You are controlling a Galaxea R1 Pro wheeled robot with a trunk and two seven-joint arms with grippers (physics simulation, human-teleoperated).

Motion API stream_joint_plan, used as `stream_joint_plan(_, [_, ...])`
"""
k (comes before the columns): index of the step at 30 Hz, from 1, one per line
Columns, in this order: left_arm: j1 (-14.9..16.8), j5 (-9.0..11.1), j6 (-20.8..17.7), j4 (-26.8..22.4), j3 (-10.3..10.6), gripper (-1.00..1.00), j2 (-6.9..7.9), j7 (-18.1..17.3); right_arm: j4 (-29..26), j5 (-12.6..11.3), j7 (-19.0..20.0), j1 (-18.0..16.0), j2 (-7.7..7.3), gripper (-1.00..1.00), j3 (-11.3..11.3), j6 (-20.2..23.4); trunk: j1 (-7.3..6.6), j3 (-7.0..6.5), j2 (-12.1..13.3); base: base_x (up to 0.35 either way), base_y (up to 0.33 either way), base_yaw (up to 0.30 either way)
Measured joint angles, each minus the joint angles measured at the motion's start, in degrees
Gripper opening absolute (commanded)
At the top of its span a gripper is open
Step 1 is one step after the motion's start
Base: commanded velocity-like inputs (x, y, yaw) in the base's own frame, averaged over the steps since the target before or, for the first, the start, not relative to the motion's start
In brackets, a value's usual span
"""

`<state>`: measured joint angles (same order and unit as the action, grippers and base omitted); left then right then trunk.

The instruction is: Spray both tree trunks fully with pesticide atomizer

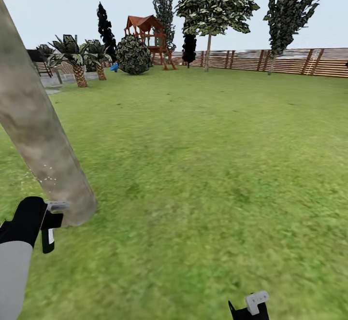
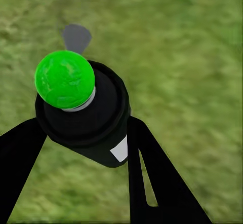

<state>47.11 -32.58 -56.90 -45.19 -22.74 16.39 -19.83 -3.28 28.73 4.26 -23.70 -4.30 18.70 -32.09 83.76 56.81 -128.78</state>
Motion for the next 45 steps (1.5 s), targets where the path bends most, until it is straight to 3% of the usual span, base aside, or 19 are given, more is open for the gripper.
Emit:
stream_joint_plan(5, [-1.25,0.02,0.04,0.00,-0.07,-1.00,-0.05,0.01,-0.05,-0.01,0.01,-0.02,0.00,1.00,0.03,0.01,0.02,0.00,0.00,0.019,-0.003,0.121])
stream_joint_plan(9, [-1.90,0.31,0.61,3.11,-0.05,-1.00,-1.53,0.12,-0.07,-0.01,-0.03,-0.01,0.00,1.00,0.05,0.01,0.02,0.00,0.00,0.001,0.000,0.244])
stream_joint_plan(11, [-2.10,0.37,3.75,6.38,-0.04,-1.00,-2.76,0.34,-0.07,-0.01,-0.04,-0.01,0.00,1.00,0.05,0.01,0.02,0.00,0.00,0.000,0.000,0.096])
stream_joint_plan(13, [-2.25,0.45,10.87,11.66,-0.46,-1.00,-3.96,0.86,-0.08,0.00,-0.01,0.00,0.05,1.00,-0.02,0.00,0.02,0.01,0.01,0.015,-0.004,0.015])
stream_joint_plan(17, [-2.25,-0.22,13.77,13.27,-7.50,-1.00,-4.20,1.02,-0.08,0.08,0.04,0.00,0.11,1.00,-0.06,-0.07,-0.01,0.00,0.00,0.180,-0.122,0.002])
stream_joint_plan(21, [-2.25,-0.38,15.73,13.00,-9.43,-1.00,-3.68,1.07,-0.08,0.08,0.04,0.00,0.17,1.00,-0.04,-0.09,-0.01,-0.01,0.00,0.238,-0.166,0.000])
stream_joint_plan(24, [-2.25,-0.47,16.19,12.94,-9.64,-1.00,-3.41,1.55,-0.08,0.08,0.04,0.00,0.17,1.00,-0.05,-0.04,-0.01,-0.01,0.00,0.196,-0.126,0.000])
stream_joint_plan(26, [-2.25,-0.55,16.14,12.87,-9.73,-1.00,-3.36,4.38,-0.08,0.07,0.04,0.00,0.18,1.00,-0.04,-0.06,0.01,0.00,0.00,0.034,-0.020,0.018])
stream_joint_plan(29, [-2.18,-0.32,15.71,10.84,-9.89,-1.00,-3.47,5.96,-0.07,0.01,0.04,-0.01,0.23,1.00,-0.04,-0.08,0.01,-0.01,0.00,0.005,-0.003,0.220])
stream_joint_plan(35, [-2.25,0.04,15.95,11.38,-9.84,-1.00,-4.75,8.59,-0.07,0.08,0.04,-0.01,0.27,1.00,-0.03,-0.03,0.02,0.00,0.00,0.000,0.000,0.273])
stream_joint_plan(43, [-2.26,0.22,15.97,11.76,-9.86,-1.00,-5.43,8.63,-0.07,0.09,0.04,-0.01,0.18,1.00,-0.04,-0.06,0.00,0.00,0.00,0.053,0.000,0.269])
stream_joint_plan(45, [-2.26,0.43,16.01,11.86,-9.87,-1.00,-6.27,8.61,-0.07,0.09,0.04,0.00,0.18,1.00,-0.04,-0.08,-0.02,0.00,0.00,0.312,0.000,0.049])
